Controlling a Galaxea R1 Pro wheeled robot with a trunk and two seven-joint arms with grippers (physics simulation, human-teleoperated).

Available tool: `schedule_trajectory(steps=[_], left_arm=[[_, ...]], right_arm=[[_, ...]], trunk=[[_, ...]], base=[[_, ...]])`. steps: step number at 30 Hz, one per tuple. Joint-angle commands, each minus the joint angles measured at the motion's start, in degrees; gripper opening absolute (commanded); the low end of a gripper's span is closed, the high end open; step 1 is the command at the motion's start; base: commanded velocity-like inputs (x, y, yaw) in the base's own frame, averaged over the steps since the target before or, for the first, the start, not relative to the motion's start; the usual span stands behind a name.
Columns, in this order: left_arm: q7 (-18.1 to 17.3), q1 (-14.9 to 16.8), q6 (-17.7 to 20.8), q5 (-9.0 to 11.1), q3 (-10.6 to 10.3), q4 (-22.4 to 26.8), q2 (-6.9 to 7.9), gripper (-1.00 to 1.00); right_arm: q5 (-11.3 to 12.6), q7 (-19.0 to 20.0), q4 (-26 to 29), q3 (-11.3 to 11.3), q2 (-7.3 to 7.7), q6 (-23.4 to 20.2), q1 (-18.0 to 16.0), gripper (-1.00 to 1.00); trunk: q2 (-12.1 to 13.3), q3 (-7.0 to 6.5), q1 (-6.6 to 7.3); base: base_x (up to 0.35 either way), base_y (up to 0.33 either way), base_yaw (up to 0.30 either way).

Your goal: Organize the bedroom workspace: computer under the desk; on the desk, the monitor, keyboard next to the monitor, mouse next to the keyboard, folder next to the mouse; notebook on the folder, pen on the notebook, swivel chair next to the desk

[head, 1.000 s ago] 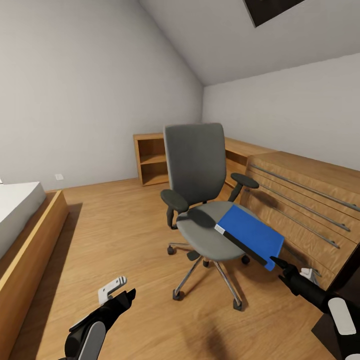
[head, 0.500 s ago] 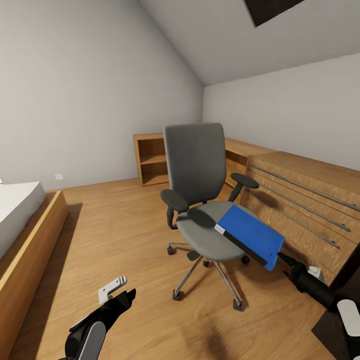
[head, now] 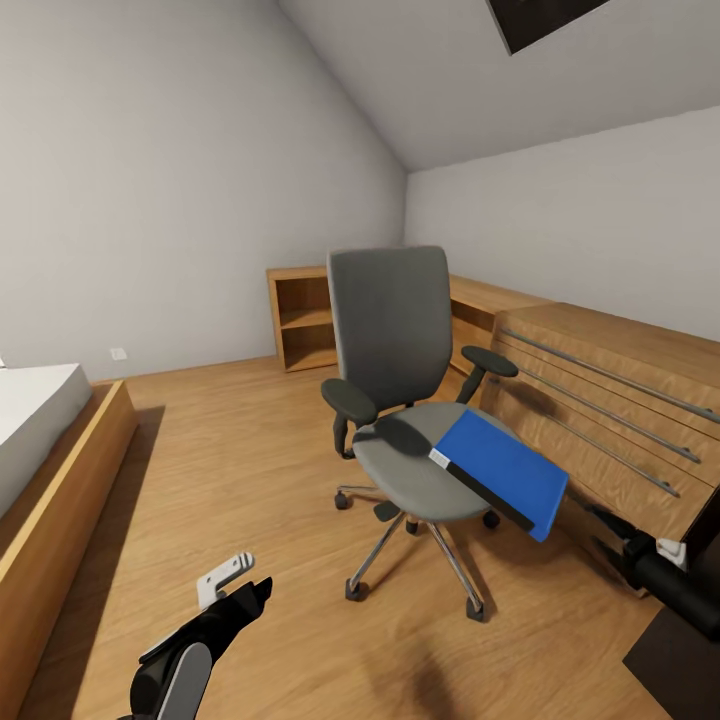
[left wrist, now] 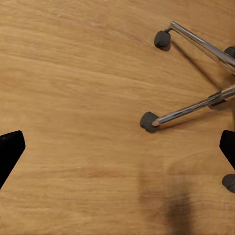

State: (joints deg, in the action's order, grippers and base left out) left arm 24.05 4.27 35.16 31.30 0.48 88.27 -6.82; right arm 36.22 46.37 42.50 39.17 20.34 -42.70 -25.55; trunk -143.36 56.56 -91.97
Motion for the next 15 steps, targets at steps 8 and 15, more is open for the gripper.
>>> schedule_trajectory(steps=[8,15], left_arm=[[0.3,0.0,0.4,0.7,-4.4,0.6,0.09,1.0],[0.3,0.0,0.4,0.8,-5.5,0.7,0.05,1.0]], right_arm=[[-0.4,6.3,-1.0,0.0,1.03,-0.2,0.0,1.0],[-0.5,9.4,-1.1,0.0,1.05,-0.3,0.0,1.0]], trunk=[[0.0,0.06,0.01],[-0.1,0.5,-0.04]], base=[[0.0,0.0,0.0],[0.0,0.0,0.0]])
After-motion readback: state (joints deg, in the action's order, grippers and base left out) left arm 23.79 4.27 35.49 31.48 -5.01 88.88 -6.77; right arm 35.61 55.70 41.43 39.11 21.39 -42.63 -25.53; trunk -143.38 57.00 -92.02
